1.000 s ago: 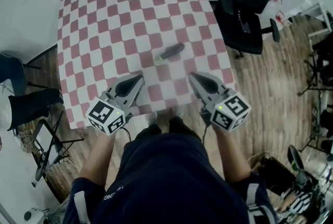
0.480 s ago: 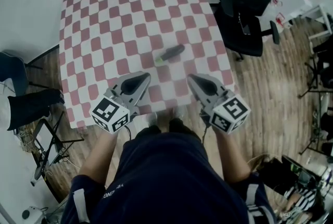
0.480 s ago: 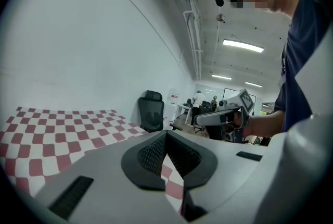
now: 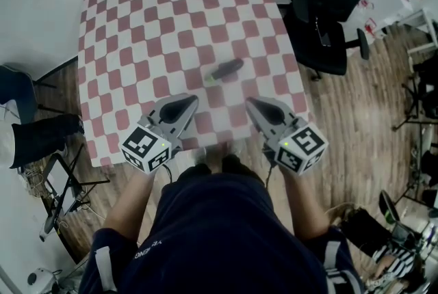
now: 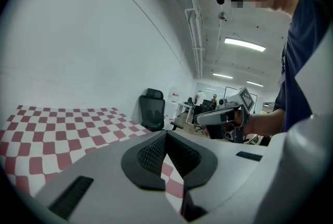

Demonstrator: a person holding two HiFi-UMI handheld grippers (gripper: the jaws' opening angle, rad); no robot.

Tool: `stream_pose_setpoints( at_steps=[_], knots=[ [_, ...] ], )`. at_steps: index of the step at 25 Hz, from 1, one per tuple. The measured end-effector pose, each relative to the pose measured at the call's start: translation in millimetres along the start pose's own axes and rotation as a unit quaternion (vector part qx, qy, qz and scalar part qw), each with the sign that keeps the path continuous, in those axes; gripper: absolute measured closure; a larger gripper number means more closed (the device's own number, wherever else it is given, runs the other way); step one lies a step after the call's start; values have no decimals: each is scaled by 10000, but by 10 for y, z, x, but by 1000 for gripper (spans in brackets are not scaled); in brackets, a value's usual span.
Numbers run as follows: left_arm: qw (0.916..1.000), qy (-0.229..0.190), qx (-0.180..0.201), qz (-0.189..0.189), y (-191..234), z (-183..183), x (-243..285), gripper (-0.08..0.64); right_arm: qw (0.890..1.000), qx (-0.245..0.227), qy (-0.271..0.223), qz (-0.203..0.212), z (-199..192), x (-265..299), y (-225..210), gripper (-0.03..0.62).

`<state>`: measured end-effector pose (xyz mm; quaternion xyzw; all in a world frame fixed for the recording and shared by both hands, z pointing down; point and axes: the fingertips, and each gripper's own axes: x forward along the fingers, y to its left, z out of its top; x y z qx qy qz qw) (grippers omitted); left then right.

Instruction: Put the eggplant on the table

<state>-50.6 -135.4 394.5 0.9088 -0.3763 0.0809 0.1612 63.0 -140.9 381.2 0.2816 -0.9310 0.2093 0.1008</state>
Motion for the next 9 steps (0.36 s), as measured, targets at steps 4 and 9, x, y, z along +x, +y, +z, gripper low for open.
stream_pose_setpoints(
  at_steps=[4, 9],
  knots=[
    [10000, 6, 7, 5, 18, 11, 32, 534, 10000, -4, 56, 33, -10, 27, -21, 577],
    [10000, 14, 6, 36, 52, -4, 80, 534, 9999, -3, 88, 61, -23, 46, -61, 578]
  ],
)
